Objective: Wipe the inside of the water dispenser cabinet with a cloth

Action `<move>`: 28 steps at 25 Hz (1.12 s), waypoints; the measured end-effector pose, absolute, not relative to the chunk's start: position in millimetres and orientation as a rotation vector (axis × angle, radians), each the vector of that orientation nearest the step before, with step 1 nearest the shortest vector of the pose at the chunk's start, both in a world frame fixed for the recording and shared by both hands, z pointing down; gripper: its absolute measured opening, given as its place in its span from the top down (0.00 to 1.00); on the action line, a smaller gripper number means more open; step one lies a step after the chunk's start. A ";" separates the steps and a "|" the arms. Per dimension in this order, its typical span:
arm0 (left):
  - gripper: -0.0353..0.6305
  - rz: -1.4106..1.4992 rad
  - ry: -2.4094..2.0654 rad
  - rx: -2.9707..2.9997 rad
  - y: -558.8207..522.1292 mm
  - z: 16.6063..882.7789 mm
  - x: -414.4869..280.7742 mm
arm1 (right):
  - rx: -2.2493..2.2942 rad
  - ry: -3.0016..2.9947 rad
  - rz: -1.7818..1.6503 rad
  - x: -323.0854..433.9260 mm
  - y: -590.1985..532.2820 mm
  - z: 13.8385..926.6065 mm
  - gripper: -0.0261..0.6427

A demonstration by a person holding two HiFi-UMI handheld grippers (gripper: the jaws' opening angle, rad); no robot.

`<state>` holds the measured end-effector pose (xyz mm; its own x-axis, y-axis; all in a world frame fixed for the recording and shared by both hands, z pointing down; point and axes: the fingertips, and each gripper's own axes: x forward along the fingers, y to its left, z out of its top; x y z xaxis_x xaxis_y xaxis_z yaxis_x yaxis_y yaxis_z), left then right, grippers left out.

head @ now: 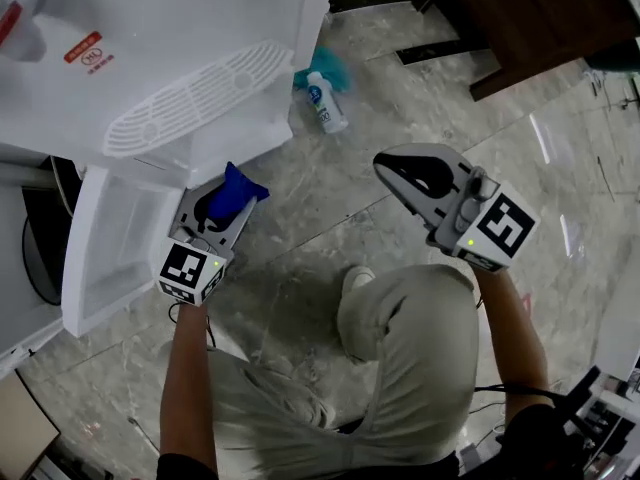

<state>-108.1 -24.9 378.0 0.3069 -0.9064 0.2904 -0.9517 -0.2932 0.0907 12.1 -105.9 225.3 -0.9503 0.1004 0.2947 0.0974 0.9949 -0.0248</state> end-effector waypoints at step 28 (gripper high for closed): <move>0.70 1.355 -1.613 2.418 -225.2 564.2 -213.3 | -0.236 -2.768 0.335 64.5 -38.4 333.6 0.96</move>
